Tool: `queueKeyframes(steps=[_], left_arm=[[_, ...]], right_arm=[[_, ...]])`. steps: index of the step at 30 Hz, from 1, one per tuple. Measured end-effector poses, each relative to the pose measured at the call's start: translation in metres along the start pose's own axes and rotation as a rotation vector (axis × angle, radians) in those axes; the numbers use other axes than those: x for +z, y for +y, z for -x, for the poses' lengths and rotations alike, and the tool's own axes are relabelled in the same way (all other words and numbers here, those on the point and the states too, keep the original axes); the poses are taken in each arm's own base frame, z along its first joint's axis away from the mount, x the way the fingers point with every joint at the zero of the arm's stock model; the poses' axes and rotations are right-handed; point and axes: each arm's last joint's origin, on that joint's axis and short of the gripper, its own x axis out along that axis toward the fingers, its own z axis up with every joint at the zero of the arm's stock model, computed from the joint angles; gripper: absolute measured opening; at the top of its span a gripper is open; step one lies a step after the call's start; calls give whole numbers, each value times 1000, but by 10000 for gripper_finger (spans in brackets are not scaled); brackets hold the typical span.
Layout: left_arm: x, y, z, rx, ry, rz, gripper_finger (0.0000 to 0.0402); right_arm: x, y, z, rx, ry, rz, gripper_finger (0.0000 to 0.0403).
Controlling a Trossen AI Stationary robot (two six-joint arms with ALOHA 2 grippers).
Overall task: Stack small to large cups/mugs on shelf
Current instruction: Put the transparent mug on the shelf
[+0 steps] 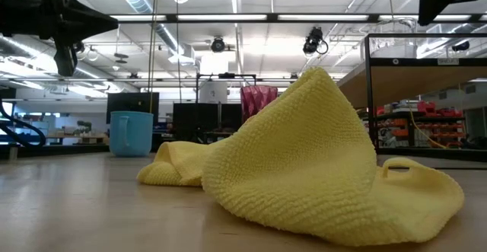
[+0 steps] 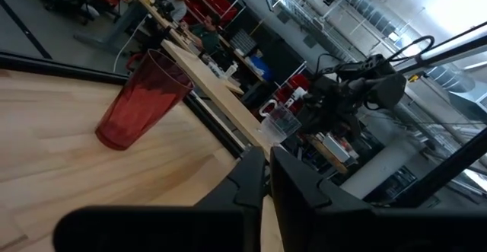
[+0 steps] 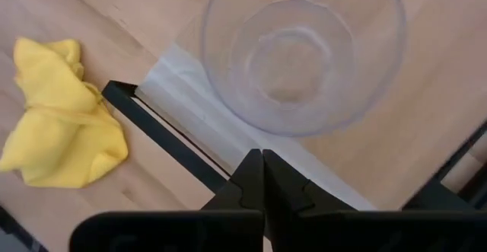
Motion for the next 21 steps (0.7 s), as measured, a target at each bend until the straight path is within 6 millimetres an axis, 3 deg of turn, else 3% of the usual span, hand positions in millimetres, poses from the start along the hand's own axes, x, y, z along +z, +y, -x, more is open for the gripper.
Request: queueKeyframes(steps=[7,21], left_arm=[[0,0,0,2,2,-4,34],[-1,0,0,3,5,-12,36]], right_arm=[[2,3,-5,-47,-32,-22,3],[5,-19,7,-109,-194,-166,3]])
